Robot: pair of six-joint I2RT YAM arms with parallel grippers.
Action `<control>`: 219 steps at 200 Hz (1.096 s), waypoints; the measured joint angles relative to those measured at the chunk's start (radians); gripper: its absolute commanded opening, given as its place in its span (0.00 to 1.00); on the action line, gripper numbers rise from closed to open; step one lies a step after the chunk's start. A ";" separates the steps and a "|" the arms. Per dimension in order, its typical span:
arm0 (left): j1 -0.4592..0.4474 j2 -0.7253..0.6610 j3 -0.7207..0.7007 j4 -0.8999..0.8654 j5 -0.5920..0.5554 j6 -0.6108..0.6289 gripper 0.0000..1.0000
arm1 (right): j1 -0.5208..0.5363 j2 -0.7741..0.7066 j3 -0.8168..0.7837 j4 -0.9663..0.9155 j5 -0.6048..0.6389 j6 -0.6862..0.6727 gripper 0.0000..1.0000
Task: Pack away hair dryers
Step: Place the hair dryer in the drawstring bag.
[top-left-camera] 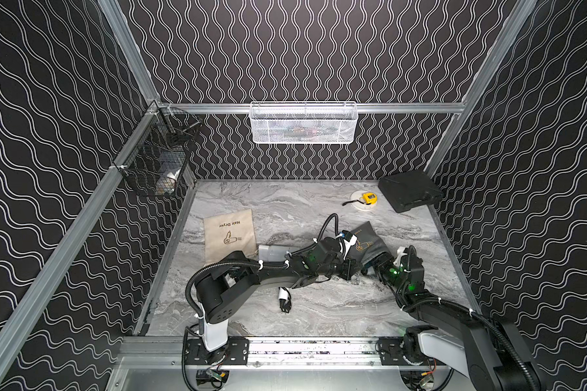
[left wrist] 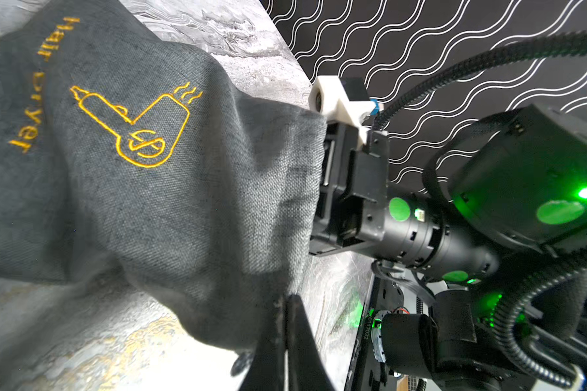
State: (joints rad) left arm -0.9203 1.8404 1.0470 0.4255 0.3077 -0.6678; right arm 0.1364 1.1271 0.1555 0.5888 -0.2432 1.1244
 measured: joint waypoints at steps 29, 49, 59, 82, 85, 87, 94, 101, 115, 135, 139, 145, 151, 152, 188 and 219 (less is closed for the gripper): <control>0.012 -0.006 0.000 -0.028 -0.016 0.016 0.00 | 0.000 -0.030 0.024 -0.071 -0.016 -0.027 0.75; 0.014 -0.006 0.000 -0.035 -0.017 0.016 0.00 | 0.000 -0.042 0.030 -0.110 -0.027 -0.040 0.80; 0.015 -0.006 0.002 -0.039 -0.017 0.016 0.00 | 0.000 -0.048 0.034 -0.134 -0.031 -0.041 0.80; 0.018 -0.006 0.013 -0.064 -0.024 0.027 0.00 | 0.000 -0.090 0.053 -0.206 -0.045 -0.050 0.81; 0.018 -0.006 0.015 -0.070 -0.026 0.034 0.00 | 0.000 -0.099 0.056 -0.217 -0.047 -0.053 0.81; 0.018 -0.006 0.016 -0.075 -0.026 0.038 0.00 | 0.000 -0.105 0.058 -0.226 -0.049 -0.057 0.81; 0.019 -0.008 0.020 -0.090 -0.032 0.041 0.00 | -0.001 -0.128 0.067 -0.258 -0.054 -0.067 0.81; 0.020 -0.012 0.023 -0.107 -0.044 0.051 0.00 | -0.003 -0.156 0.080 -0.304 -0.061 -0.069 0.82; 0.023 -0.023 0.031 -0.143 -0.068 0.072 0.00 | -0.013 -0.208 0.116 -0.401 -0.078 -0.096 0.84; 0.024 -0.038 0.039 -0.186 -0.104 0.108 0.00 | -0.034 -0.288 0.169 -0.547 -0.095 -0.136 0.86; 0.025 -0.039 0.040 -0.193 -0.108 0.119 0.00 | -0.037 -0.301 0.177 -0.571 -0.100 -0.145 0.87; 0.025 -0.040 0.042 -0.204 -0.115 0.122 0.00 | -0.043 -0.325 0.188 -0.613 -0.111 -0.157 0.88; 0.025 -0.040 0.043 -0.216 -0.122 0.128 0.00 | -0.048 -0.343 0.199 -0.647 -0.120 -0.169 0.88; 0.025 -0.040 0.044 -0.218 -0.124 0.130 0.00 | -0.050 -0.347 0.201 -0.655 -0.123 -0.172 0.88; 0.025 -0.040 0.047 -0.264 -0.148 0.165 0.00 | -0.129 -0.386 0.256 -0.803 -0.226 -0.193 0.88; 0.025 -0.049 0.043 -0.273 -0.155 0.173 0.00 | -0.283 -0.360 0.282 -0.853 -0.339 -0.187 0.87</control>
State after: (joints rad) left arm -0.8951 1.7912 1.0897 0.1524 0.1524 -0.4950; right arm -0.1463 0.7673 0.4377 -0.2638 -0.5823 0.9375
